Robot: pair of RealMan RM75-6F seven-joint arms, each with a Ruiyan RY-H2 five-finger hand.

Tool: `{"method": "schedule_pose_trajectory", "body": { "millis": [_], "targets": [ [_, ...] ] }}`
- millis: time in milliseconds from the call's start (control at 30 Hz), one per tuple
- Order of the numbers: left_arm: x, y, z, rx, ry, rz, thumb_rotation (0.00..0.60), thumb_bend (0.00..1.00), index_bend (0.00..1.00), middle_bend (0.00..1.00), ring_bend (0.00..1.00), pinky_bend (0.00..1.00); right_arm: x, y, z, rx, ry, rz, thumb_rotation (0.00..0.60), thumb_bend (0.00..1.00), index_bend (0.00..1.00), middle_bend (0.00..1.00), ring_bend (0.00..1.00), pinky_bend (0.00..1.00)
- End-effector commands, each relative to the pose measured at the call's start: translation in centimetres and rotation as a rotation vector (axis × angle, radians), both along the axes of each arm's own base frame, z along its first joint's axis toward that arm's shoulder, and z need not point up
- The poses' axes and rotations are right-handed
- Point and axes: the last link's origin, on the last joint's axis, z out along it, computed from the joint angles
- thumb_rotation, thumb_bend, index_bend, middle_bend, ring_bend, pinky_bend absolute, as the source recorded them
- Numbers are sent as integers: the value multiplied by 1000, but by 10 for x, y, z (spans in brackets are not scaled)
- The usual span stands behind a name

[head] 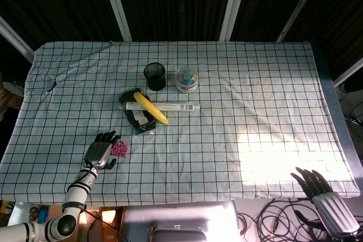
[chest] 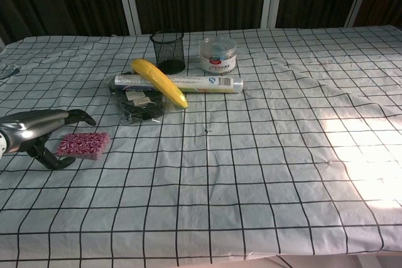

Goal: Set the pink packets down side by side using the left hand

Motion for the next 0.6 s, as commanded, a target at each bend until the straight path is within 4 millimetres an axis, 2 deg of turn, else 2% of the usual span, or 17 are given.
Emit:
{"method": "schedule_pose_trajectory", "body": {
  "millis": [33, 600],
  "targets": [
    [0, 0, 0, -2, 2, 0, 600, 400, 164, 0, 0, 0, 0, 0, -1, 3, 1, 0, 600, 198, 0, 0, 0, 0],
    [-4, 8, -5, 10, 16, 4, 600, 402, 246, 0, 0, 0, -1, 3, 1, -7, 1, -5, 600, 198, 0, 0, 0, 0]
  ]
}}
